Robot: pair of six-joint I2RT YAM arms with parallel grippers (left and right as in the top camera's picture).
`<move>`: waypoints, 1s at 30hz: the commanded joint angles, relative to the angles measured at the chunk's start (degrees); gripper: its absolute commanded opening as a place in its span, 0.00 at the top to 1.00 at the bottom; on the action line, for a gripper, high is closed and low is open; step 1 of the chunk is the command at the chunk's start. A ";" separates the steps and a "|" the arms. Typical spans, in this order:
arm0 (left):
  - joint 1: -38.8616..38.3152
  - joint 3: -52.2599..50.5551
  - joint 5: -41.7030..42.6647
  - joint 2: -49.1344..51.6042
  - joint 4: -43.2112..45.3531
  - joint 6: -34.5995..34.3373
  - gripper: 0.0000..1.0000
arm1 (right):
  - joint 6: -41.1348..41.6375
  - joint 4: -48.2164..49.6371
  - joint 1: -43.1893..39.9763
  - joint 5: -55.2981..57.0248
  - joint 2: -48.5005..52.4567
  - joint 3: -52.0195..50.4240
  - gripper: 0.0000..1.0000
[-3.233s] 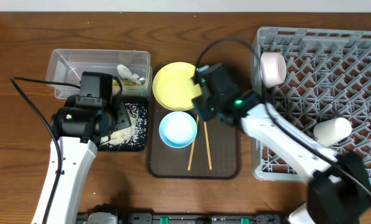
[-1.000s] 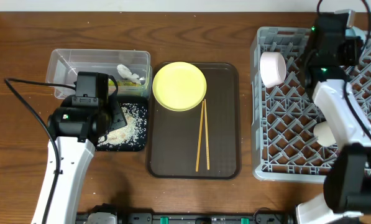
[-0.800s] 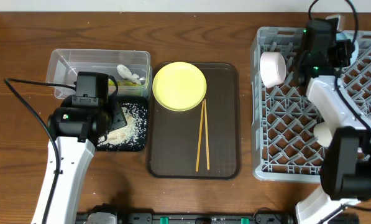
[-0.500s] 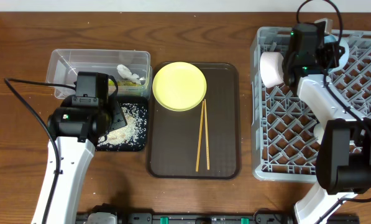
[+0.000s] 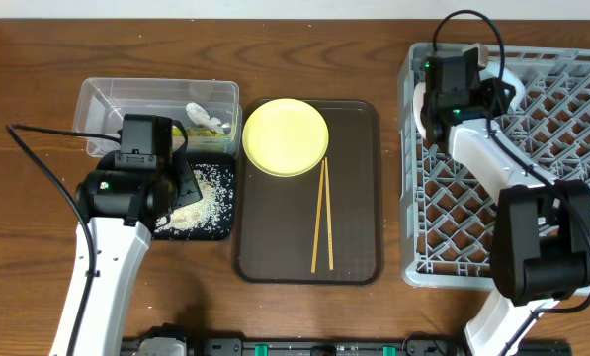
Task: Sort waste into correct bins and load items into the dishwasher rack
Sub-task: 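Carry the blue bowl into the rack and release it, then reach the right gripper to the chopsticks and grasp one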
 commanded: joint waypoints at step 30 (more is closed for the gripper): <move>0.28 -0.26 -0.48 0.02 -0.33 -0.94 0.40 | 27.85 -20.57 11.04 -79.58 -19.15 0.15 0.44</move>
